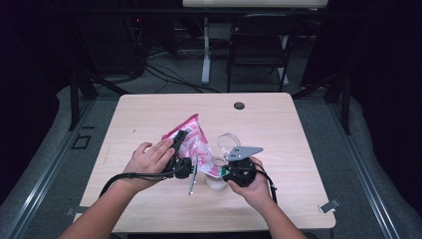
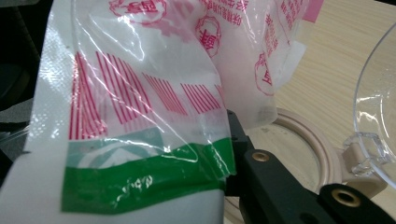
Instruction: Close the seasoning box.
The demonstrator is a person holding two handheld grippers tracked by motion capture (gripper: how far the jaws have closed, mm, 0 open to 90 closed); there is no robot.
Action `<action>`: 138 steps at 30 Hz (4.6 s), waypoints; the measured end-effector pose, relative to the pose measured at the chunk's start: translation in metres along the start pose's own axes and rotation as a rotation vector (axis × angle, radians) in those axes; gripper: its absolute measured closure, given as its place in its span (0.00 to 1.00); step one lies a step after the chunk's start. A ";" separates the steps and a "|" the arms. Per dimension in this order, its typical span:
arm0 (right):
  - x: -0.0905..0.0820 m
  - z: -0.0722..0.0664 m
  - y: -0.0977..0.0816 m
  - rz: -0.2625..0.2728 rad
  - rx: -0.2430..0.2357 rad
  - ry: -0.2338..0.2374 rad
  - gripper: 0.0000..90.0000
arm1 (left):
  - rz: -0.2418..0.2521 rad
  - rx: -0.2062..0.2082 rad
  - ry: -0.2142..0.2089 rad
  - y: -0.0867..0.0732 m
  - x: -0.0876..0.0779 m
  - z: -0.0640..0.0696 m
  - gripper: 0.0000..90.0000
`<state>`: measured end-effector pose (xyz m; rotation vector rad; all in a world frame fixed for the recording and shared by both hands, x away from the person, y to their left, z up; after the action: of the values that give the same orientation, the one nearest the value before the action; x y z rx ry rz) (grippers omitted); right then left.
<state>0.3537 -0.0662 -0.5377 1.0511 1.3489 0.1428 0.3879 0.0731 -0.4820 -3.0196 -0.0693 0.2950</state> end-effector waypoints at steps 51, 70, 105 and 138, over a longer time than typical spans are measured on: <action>0.003 0.002 -0.001 -0.007 0.007 -0.008 1.00 | 0.012 0.016 0.026 0.004 -0.003 -0.007 0.74; 0.004 0.001 -0.001 -0.006 0.007 -0.008 1.00 | 0.006 0.046 0.017 0.004 -0.002 -0.010 0.74; 0.004 0.003 -0.002 -0.005 0.014 -0.009 1.00 | 0.002 0.082 0.003 0.007 -0.003 -0.013 0.73; 0.006 0.003 -0.004 -0.016 0.016 -0.009 1.00 | 0.003 0.150 -0.031 0.008 -0.003 -0.014 0.71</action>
<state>0.3564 -0.0665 -0.5447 1.0528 1.3522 0.1158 0.3876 0.0640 -0.4685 -2.8673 -0.0434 0.3322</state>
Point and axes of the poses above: each handheld gripper's, and its own axes: x roughly forward along the jaws, y roughly out of its top, z roughly to its right, the point moved 8 cm from there along x, roughly forward along the jaws, and after that the axes turned 14 degrees about -z, right-handed, at the moved point
